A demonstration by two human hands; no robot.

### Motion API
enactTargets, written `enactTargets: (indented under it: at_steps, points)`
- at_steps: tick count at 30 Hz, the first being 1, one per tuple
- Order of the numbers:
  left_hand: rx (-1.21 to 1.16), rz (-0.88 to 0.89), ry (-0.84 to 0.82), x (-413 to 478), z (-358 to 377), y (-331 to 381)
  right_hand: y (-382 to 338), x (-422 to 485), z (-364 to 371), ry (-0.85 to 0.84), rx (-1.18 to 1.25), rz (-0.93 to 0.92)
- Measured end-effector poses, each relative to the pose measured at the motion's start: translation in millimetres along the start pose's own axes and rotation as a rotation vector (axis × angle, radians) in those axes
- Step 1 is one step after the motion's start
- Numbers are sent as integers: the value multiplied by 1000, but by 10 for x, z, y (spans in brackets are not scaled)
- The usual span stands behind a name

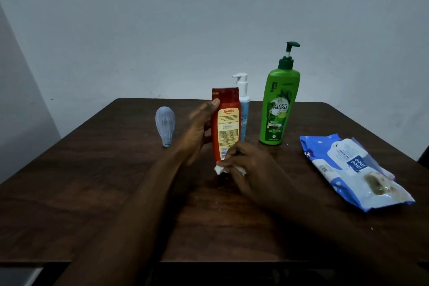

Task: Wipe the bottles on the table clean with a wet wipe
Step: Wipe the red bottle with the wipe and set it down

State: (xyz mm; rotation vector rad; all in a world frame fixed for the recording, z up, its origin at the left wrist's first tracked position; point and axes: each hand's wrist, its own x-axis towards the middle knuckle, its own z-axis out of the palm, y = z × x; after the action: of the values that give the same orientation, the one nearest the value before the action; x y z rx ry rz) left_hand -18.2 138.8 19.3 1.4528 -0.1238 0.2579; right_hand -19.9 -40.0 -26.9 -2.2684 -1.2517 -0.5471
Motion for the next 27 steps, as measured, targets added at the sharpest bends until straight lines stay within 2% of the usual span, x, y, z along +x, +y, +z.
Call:
enactTargets:
  at_steps: [6,11,15,19,23,27]
  points:
    - [174,137,48,43,-179,58,67,287,-22,54,67,93]
    - [277,129,86,170,-397,136,122,576,54,182,216,252]
    - [343,106,99,284,-570,215,150,773,177,251,479,518]
    - [364,93,79,357,-682,273,181,893,359,220,741,751]
    - [390,96,96,440,-735,274,189,953,510,161,786,819]
    - [377,121,123,504,-711,240,199,1022,573,176,727,833]
